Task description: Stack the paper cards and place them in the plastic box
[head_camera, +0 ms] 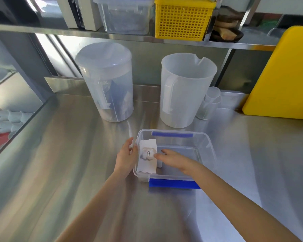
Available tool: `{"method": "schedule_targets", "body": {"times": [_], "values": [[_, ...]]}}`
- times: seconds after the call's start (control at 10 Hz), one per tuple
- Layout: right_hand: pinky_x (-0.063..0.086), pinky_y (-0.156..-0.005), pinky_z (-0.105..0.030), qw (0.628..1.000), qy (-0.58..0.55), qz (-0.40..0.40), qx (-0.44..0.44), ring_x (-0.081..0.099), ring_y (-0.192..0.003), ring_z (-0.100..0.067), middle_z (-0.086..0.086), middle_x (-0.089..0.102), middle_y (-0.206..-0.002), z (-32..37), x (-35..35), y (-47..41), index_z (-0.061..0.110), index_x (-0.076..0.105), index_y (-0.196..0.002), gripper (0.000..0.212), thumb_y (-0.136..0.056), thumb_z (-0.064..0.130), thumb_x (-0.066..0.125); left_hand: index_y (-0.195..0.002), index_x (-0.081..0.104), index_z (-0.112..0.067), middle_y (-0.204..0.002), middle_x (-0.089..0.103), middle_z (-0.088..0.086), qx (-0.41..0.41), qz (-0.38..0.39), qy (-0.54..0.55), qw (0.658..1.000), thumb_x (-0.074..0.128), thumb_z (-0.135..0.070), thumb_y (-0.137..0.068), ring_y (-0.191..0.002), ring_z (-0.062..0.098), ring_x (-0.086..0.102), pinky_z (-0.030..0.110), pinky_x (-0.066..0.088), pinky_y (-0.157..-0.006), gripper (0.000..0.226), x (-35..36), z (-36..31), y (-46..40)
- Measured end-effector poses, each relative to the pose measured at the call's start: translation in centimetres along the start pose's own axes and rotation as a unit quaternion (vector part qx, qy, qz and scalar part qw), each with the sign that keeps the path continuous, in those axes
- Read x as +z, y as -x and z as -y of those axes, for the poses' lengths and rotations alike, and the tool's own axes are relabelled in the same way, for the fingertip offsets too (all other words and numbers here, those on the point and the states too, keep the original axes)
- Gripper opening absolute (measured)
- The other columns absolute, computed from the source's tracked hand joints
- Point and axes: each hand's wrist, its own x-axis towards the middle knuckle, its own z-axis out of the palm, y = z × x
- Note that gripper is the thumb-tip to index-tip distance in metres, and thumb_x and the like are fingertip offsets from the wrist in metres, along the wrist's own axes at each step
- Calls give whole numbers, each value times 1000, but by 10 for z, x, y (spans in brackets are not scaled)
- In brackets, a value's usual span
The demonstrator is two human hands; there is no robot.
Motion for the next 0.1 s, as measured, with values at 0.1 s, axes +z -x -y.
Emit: {"method": "schedule_targets", "body": {"times": [0.1], "values": [[31, -106, -35, 996, 74, -38, -15, 33, -134, -24, -6, 32, -149, 5, -8, 17, 15, 29, -138, 57, -89, 42, 44, -138, 31, -18, -146, 39, 9, 22, -3, -82, 996, 37, -29, -93, -129, 28, 41, 43, 33, -108, 47, -12, -13, 8]]}}
